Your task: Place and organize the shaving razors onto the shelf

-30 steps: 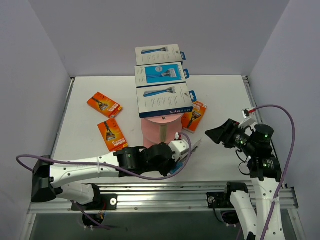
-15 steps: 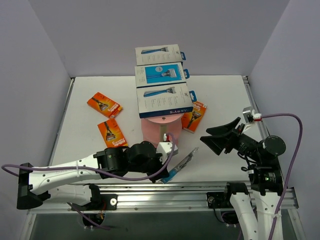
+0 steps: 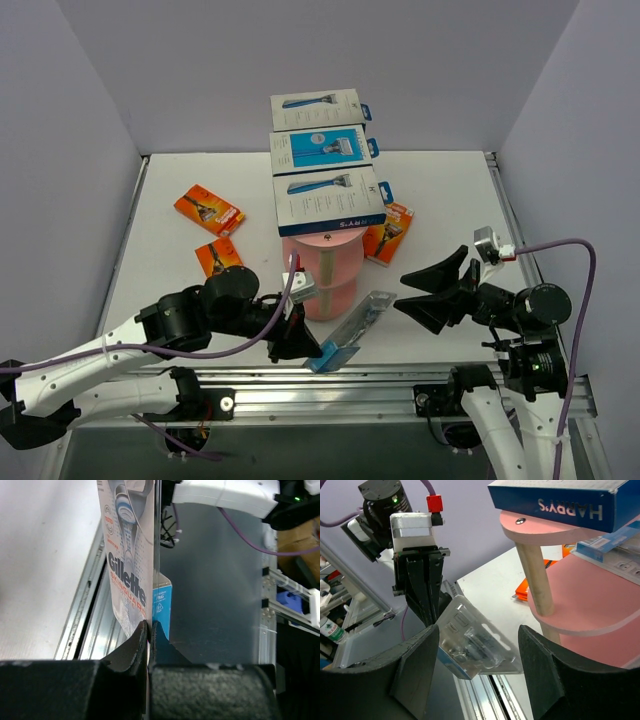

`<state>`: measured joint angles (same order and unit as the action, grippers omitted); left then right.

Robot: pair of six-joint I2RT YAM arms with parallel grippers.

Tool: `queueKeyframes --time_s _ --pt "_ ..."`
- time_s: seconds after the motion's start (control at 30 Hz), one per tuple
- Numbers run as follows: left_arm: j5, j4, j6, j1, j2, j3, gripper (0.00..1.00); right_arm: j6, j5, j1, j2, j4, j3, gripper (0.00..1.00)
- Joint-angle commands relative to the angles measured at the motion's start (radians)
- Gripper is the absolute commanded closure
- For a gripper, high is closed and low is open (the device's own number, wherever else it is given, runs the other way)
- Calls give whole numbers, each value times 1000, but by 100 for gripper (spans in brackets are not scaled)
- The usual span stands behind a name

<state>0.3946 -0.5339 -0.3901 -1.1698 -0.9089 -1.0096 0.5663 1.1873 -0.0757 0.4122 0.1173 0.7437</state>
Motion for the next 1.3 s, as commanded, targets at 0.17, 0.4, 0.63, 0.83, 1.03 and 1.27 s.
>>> queueKeyframes --time_s 0.17,0.4,0.63,0.83,1.03,1.27 --pt "266 152 -21 35 21 31 98 -22 41 -45 -3 64 -4 41" --pt "309 147 -21 35 21 26 98 -26 60 -91 5 55 5 41" --pt "332 115 -7 70 30 8 98 33 84 -159 -1 97 -23 43" --pt "369 118 -4 104 25 8 98 41 89 -219 -12 93 -40 44" --pt "391 117 -12 108 21 -12 98 9 78 -240 -3 62 -33 45" --pt "400 80 17 127 11 -24 98 4 78 -285 -4 53 -33 46"
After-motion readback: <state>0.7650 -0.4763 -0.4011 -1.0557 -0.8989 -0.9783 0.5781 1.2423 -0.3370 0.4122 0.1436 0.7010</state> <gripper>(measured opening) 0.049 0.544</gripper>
